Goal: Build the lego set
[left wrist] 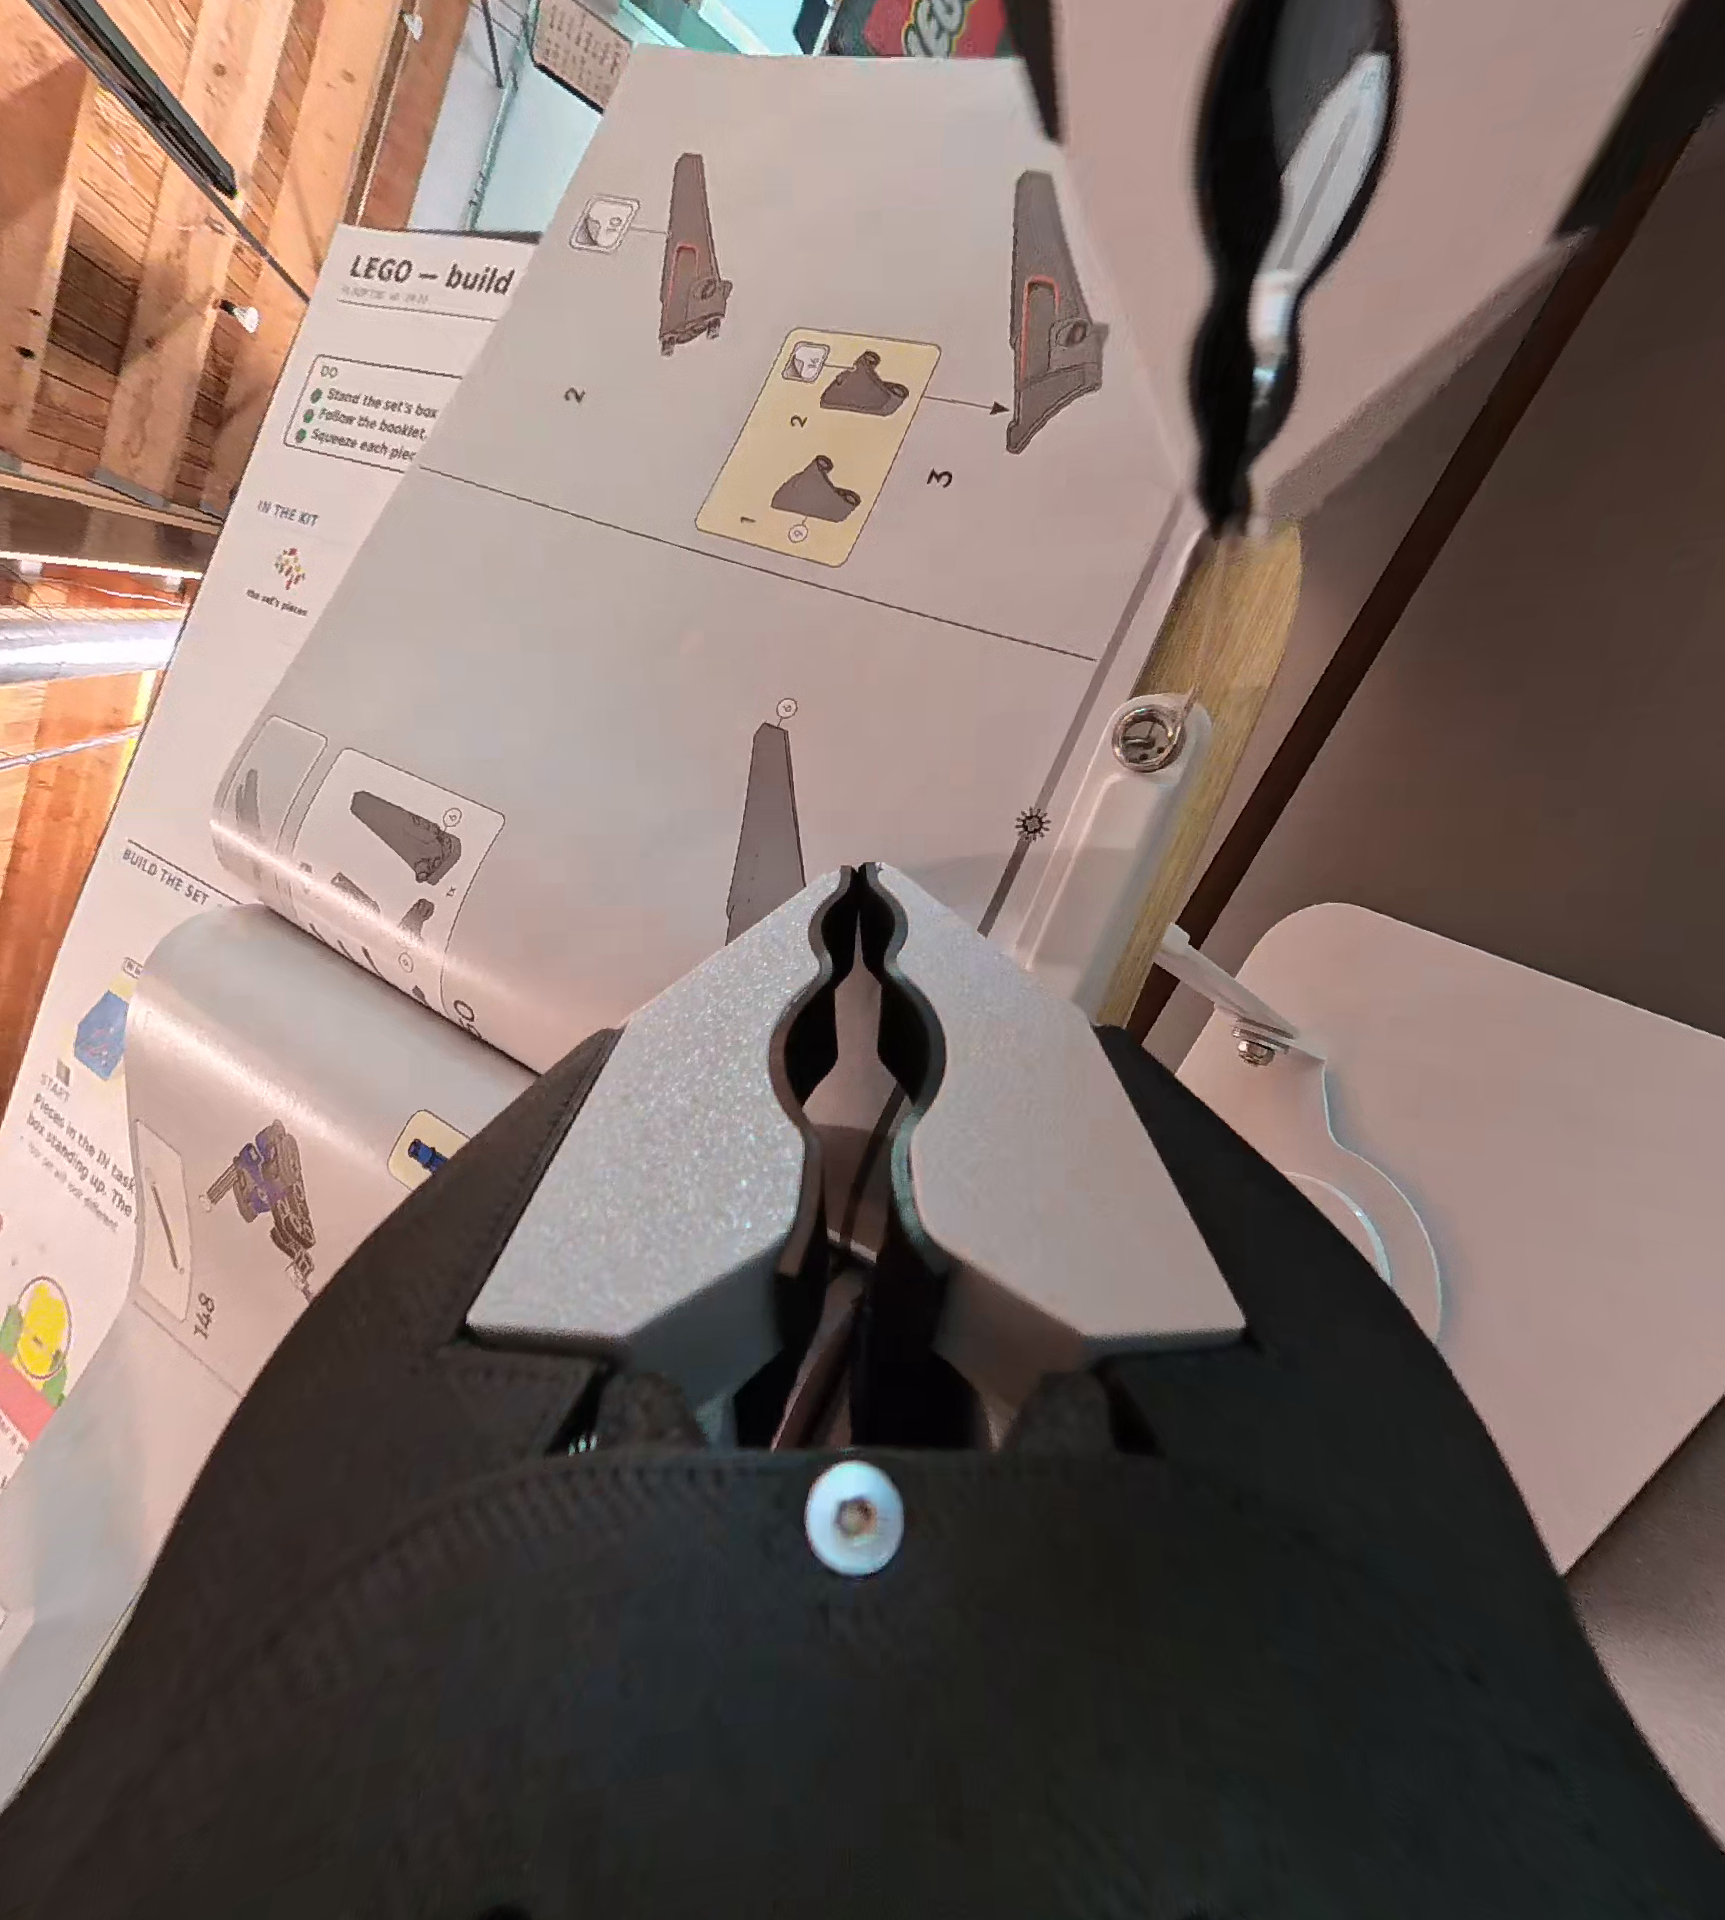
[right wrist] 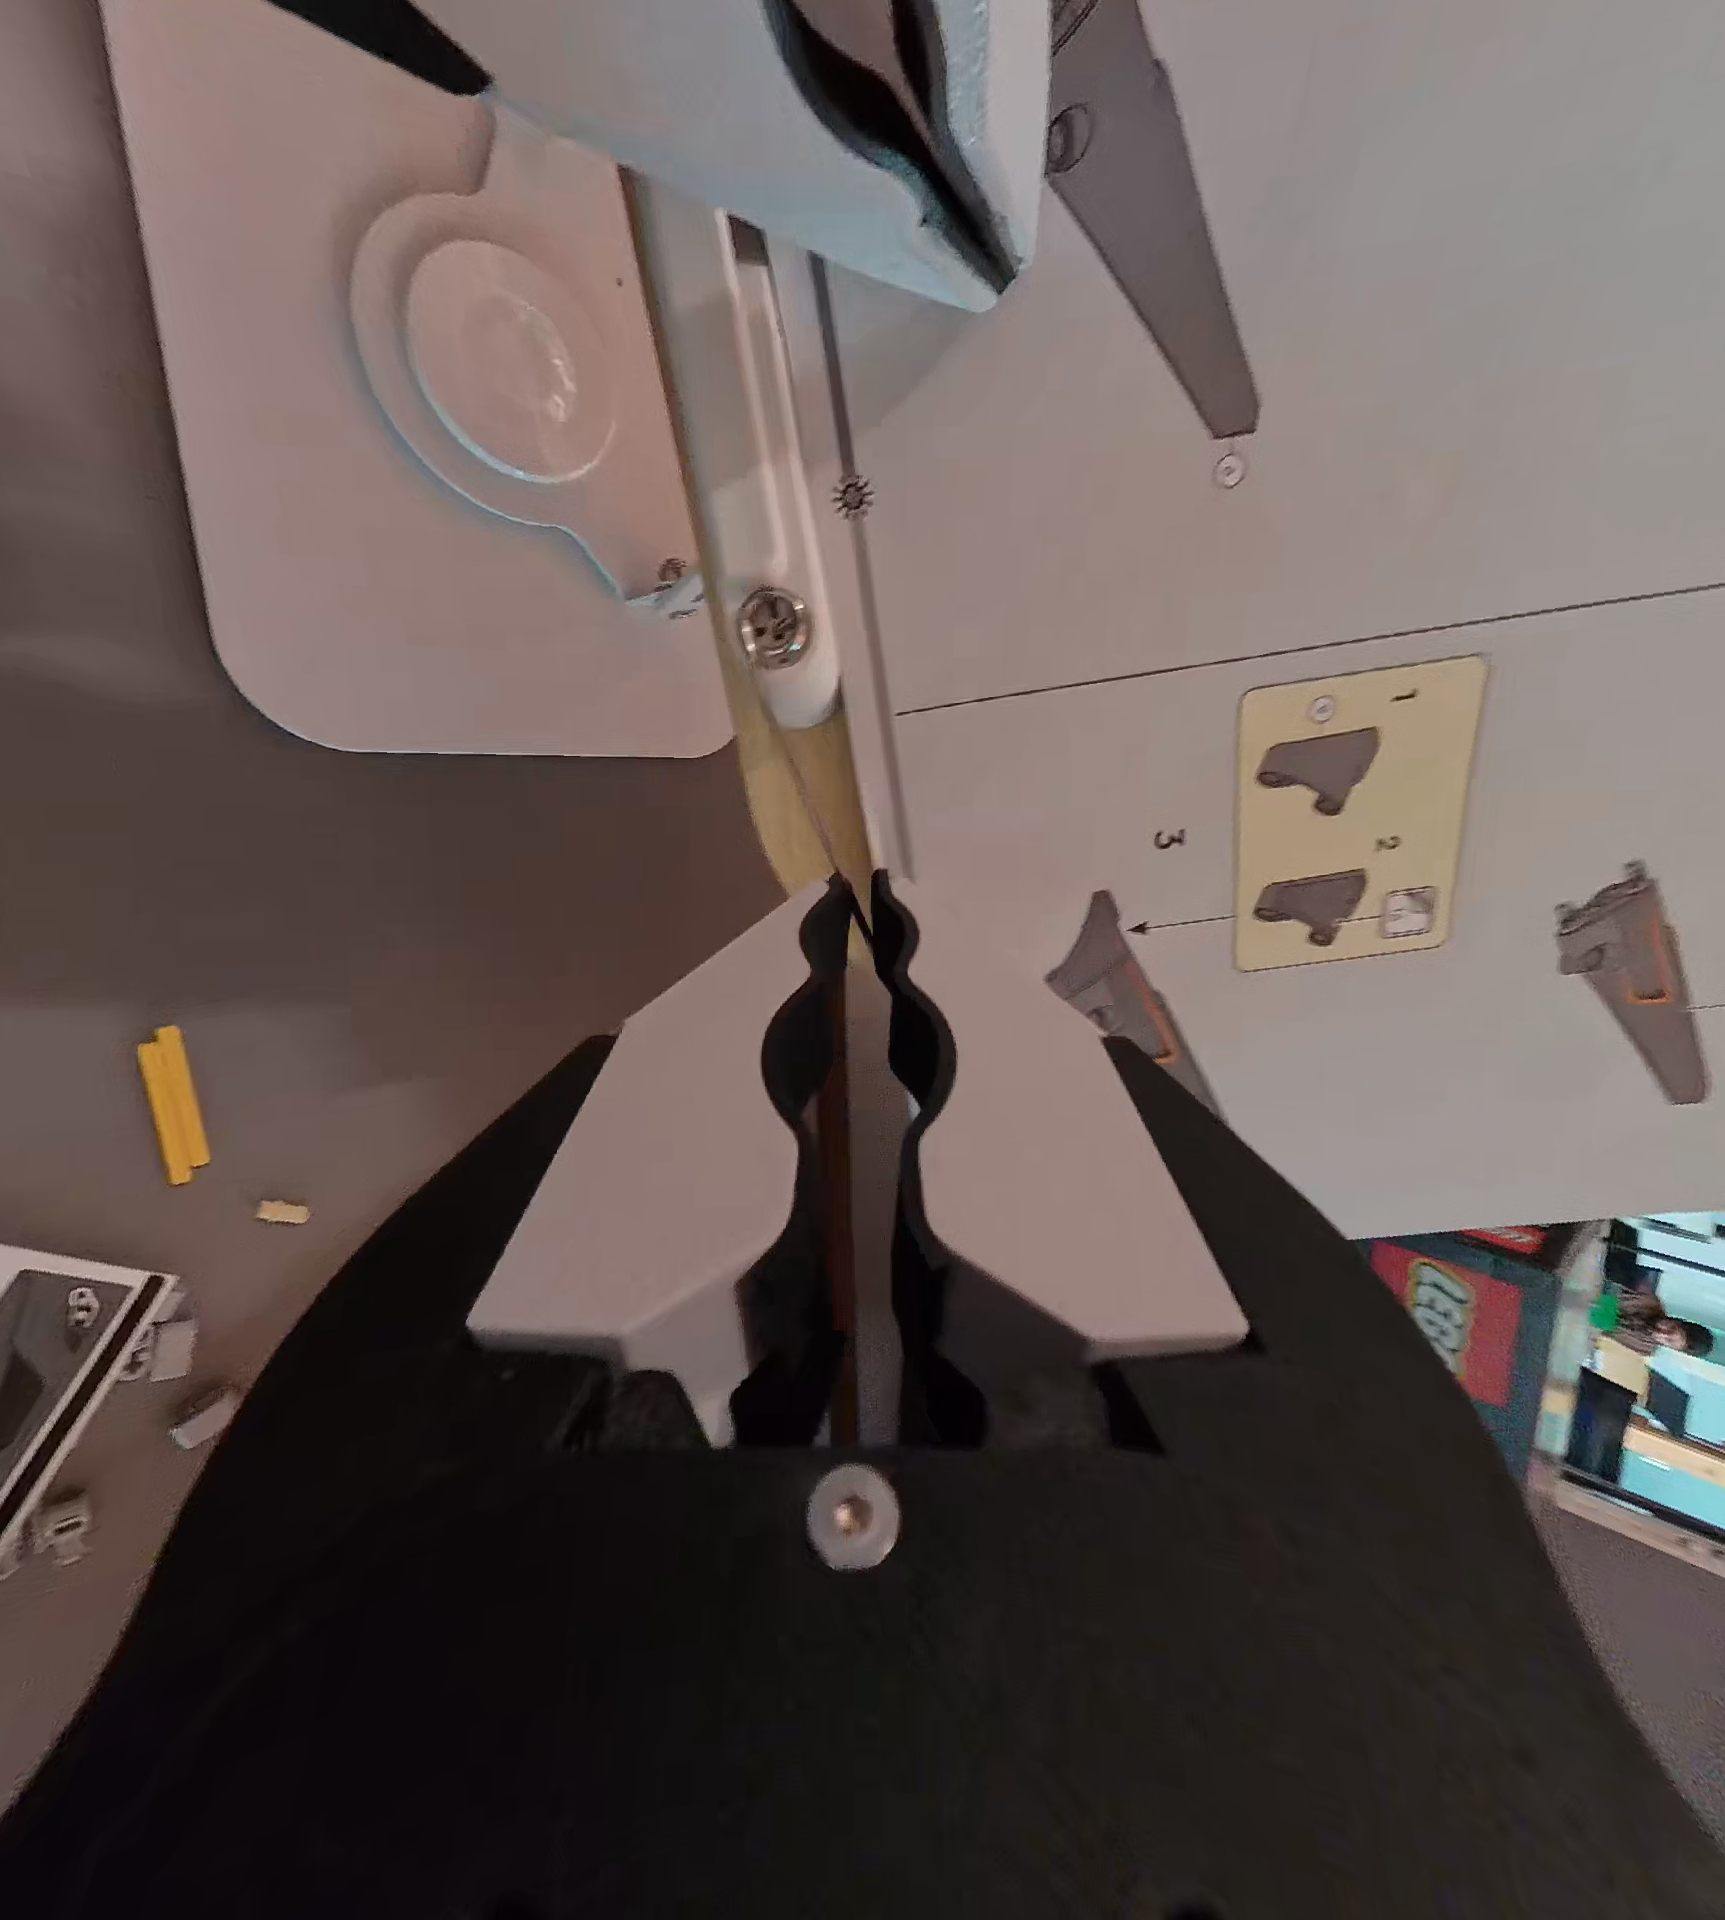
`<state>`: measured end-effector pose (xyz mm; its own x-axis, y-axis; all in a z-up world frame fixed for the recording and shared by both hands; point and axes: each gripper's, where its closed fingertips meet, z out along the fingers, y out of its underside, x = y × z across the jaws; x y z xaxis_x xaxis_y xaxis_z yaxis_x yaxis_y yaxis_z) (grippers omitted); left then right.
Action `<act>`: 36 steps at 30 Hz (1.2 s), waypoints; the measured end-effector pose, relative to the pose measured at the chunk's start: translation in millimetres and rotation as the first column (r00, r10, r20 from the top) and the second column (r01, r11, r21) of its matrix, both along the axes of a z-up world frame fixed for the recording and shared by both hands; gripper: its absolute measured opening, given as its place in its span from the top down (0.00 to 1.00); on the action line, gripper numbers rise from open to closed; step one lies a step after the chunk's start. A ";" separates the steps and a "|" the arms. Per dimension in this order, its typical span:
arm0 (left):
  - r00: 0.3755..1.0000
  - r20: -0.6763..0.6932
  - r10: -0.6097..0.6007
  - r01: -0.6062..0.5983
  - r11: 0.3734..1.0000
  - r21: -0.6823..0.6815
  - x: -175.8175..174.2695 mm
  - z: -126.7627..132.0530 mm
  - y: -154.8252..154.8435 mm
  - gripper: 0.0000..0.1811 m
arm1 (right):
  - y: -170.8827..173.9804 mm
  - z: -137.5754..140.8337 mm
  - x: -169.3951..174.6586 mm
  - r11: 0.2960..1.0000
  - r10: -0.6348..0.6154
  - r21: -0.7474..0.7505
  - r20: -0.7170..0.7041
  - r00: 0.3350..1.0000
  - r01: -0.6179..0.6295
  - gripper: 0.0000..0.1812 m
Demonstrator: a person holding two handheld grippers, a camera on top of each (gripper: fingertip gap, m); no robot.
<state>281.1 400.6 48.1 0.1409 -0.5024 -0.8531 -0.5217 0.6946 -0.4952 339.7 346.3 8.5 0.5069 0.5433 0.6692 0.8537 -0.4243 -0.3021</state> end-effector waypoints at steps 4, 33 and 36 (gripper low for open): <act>1.000 0.006 -0.009 0.009 1.000 -0.011 0.0 0.2 -0.8 1.00 | -8.2 -14.5 -8.7 0.999 -0.022 0.030 -0.070 0.997 0.024 1.00; 0.997 -0.052 -0.050 0.049 0.998 -0.032 -0.1 -13.8 -6.7 1.00 | 50.2 122.0 64.5 0.846 -0.115 0.417 -0.468 0.876 0.333 0.39; 0.997 -0.044 -0.056 0.054 0.998 -0.040 0.2 -13.7 -6.8 1.00 | 66.8 118.3 71.0 0.862 -0.137 0.367 -0.497 0.857 0.350 0.36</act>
<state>281.3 393.8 34.3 0.0738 -0.5414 -0.8375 -0.5056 0.7036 -0.4994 410.7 413.2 126.8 0.8778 0.0721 0.4735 0.4685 -0.3350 -0.8175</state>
